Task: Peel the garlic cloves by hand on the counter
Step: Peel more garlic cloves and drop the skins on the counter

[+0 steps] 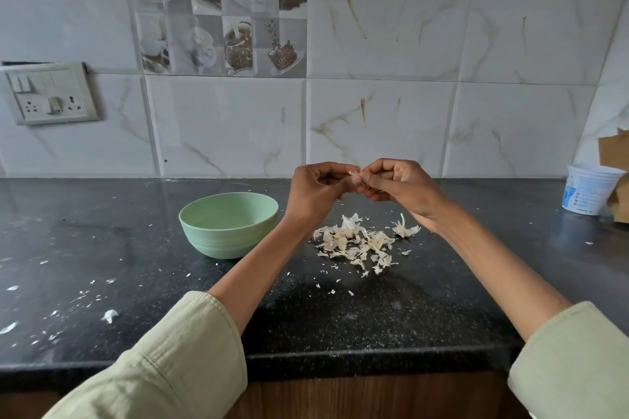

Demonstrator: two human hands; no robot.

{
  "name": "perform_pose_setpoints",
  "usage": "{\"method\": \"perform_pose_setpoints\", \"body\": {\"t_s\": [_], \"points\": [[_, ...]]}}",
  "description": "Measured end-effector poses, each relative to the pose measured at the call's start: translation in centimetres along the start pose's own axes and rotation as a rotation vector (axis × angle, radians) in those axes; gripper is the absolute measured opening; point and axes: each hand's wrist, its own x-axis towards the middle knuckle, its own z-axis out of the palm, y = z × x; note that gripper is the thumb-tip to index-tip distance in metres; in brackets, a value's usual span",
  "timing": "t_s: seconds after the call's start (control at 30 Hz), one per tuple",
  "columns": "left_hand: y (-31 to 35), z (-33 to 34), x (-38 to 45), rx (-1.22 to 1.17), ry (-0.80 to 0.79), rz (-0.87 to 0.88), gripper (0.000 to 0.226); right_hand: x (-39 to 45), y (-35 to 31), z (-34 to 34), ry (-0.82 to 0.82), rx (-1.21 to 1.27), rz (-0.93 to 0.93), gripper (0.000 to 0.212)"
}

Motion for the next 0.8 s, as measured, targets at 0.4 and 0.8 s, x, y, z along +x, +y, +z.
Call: {"method": "perform_pose_setpoints", "body": {"t_s": [0.4,0.8], "points": [[-0.6,-0.1,0.5,-0.189,-0.020,-0.153,0.023,-0.6,-1.4,0.8,0.165,-0.470,-0.419,0.010],[-0.8,0.0,0.5,-0.170,-0.063,-0.174,0.023,-0.9,-1.4,1.3,0.206,-0.607,-0.439,0.011]]}}
